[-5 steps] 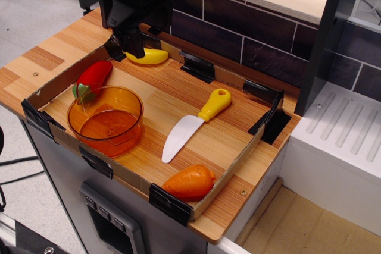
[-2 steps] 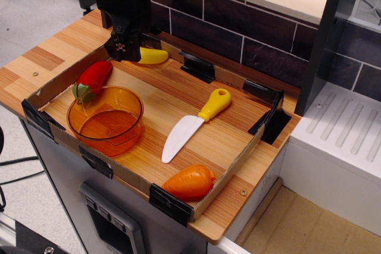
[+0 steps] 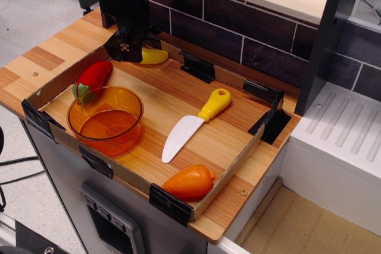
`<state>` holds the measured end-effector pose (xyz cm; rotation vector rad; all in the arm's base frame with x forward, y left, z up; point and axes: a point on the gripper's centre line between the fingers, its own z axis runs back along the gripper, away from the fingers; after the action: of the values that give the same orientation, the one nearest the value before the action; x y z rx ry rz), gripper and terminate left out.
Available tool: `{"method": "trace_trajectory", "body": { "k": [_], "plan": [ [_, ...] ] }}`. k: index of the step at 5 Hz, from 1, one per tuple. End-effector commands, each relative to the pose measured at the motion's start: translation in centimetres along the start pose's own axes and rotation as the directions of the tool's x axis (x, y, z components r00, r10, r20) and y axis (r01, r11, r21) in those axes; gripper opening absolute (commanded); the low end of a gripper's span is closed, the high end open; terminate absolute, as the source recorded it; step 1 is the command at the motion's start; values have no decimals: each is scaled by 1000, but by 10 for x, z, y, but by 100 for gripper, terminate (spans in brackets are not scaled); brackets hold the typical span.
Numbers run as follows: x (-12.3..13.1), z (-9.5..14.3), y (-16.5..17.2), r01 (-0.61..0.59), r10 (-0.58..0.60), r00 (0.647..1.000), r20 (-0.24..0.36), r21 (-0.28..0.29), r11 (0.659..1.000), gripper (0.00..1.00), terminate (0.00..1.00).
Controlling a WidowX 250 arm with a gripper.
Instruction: Put banana in pot
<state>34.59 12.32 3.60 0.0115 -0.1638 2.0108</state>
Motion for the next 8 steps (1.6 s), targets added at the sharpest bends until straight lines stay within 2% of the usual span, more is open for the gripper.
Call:
{"method": "trace_trajectory", "body": {
  "k": [1,5,6,8],
  "plan": [
    [-1,-1,-2,-19,19,999,34,0,1000,100,0],
    [-11,-15,-9,9,-10,1000,9,67,998,100,0],
    [-11,-15,-7,33,-33,999,-3,64,997,0,0],
    [-26,9,0,101,-97,993,-74,52,993,0,0]
  ]
}}
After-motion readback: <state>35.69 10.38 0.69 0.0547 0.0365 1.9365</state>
